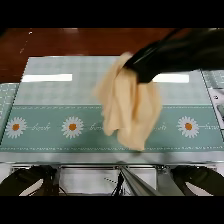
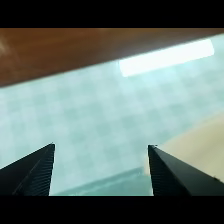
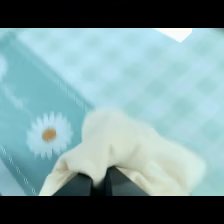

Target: Fold the shirts.

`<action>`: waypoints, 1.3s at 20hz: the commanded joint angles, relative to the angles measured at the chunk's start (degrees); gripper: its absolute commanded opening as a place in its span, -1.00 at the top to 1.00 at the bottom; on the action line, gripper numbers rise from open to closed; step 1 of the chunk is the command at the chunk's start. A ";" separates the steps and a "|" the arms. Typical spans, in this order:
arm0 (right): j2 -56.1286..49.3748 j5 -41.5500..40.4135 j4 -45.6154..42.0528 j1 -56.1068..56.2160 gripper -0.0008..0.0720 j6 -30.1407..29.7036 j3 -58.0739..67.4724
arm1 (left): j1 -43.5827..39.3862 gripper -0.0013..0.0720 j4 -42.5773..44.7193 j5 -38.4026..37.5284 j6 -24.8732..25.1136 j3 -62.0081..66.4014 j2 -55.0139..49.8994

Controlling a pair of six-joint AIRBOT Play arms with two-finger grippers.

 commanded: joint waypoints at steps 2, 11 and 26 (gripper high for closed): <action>-14.62 1.66 -11.23 10.64 0.90 1.11 -5.38 | -0.02 -0.96 0.07 -0.44 -0.13 -8.39 -0.07; -9.79 11.08 -36.02 0.90 -0.37 2.34 -3.56 | -0.02 -0.96 -0.02 -0.15 -0.42 -23.69 -0.02; 12.61 5.18 -7.08 -44.39 -0.32 -3.06 -48.39 | 4.70 -0.94 -28.15 21.18 4.13 -69.70 1.73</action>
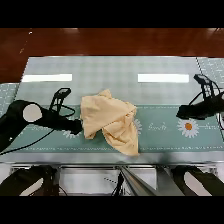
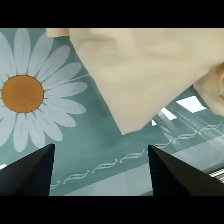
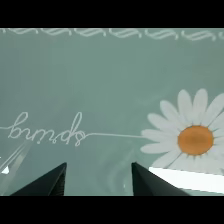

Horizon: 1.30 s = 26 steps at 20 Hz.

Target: Fold the shirts.

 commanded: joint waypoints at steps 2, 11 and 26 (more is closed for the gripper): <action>2.64 -0.70 6.01 -2.67 -0.32 -3.32 -7.82 | 8.96 -0.94 -14.08 5.70 6.99 -7.15 0.04; 2.64 -2.45 10.14 -2.69 -0.32 -3.65 -7.82 | 24.39 -0.93 -35.47 4.46 26.99 -18.86 -5.51; 2.64 1.03 21.86 -2.64 -0.35 -3.15 -9.99 | 10.56 0.88 -52.22 16.41 34.18 -18.58 -21.99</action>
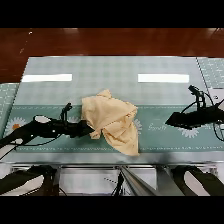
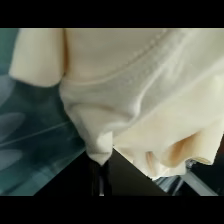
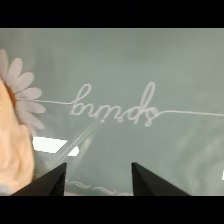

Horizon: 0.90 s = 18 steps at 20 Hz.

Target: Fold the shirts.

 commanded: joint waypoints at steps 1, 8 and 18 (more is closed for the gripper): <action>0.04 -0.28 9.97 0.04 -0.38 -2.62 -3.43 | -0.61 0.88 -0.20 -0.31 1.90 -0.09 -1.77; 0.04 -1.25 26.49 0.07 -0.36 -9.44 -21.29 | -0.61 0.88 -0.22 -1.86 1.90 -0.09 -1.75; 0.04 -9.53 29.68 11.61 -0.31 -7.56 -25.79 | -0.61 0.88 -0.22 -2.01 1.90 -0.09 -1.75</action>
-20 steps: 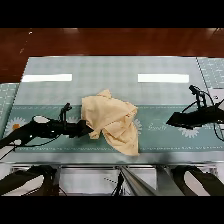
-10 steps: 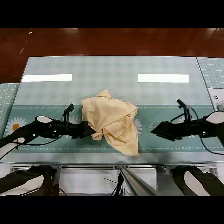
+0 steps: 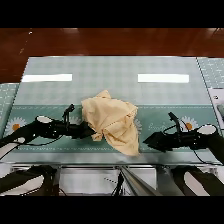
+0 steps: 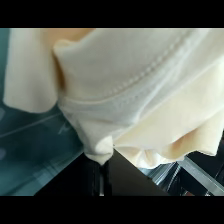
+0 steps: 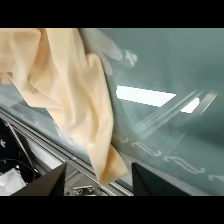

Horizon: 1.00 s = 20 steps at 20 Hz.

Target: Fold the shirts.

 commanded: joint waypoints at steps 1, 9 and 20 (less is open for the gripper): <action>0.04 -8.96 1.03 11.54 -0.31 4.04 -0.52 | 0.00 0.88 -0.04 0.04 -0.02 -0.02 -0.02; -4.33 -27.93 7.65 28.59 -0.28 13.09 -0.52 | 0.00 0.88 -0.07 -0.70 -0.04 0.00 -0.02; 13.44 -19.96 -8.24 18.95 0.90 13.16 23.23 | 15.28 0.88 -0.04 -4.33 -1.42 18.64 30.69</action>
